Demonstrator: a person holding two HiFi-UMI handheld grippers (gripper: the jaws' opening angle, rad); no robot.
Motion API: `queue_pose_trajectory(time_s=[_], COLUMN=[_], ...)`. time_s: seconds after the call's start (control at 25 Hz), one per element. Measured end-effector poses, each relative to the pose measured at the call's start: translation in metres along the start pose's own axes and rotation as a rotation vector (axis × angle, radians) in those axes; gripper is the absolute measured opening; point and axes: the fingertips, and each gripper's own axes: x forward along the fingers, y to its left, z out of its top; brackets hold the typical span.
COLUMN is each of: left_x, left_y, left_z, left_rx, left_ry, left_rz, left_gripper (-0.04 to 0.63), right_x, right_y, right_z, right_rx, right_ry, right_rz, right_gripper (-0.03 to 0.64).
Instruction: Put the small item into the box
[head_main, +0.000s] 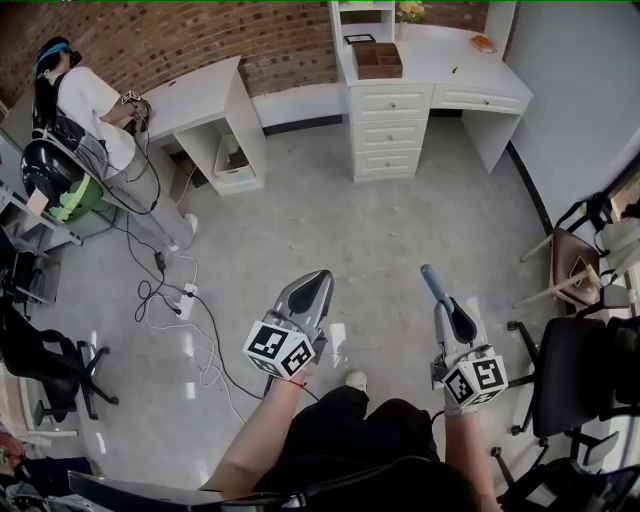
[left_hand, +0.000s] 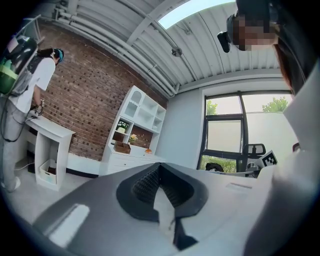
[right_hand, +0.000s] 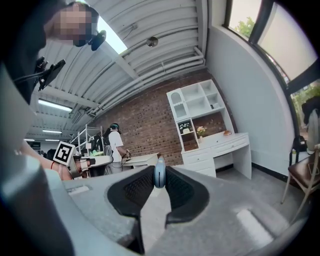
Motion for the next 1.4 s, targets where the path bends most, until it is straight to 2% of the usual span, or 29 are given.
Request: queue_pose_trajectory(time_s=[0.4, 0.6, 1.04, 1.4], left_x=[0.036, 0.043, 0.109, 0.18], left_y=[0.025, 0.048, 0.105, 0.12], left_z=[-0.01, -0.006, 0.026, 0.043], left_rx=[-0.052, -0.063, -0.03, -0.013], left_ry=[0.014, 0.007, -0.031, -0.037], left_rz=[-0.003, 0.038, 0.103, 0.108], left_gripper=[0.003, 0.003, 0.003, 0.003], right_x=[0.036, 0.064, 0.167, 0.22], right_y=[-0.023, -0.023, -0.06, -0.11], right_z=[-0.004, -0.002, 0.027, 0.05], right_rx=[0.032, 0.039, 0.04, 0.056], right_ry=[0.049, 0.066, 0.029, 0.007], right_rz=[-0.031, -0.007, 0.072, 0.085], right_gripper=[0.069, 0.069, 0.069, 0.069])
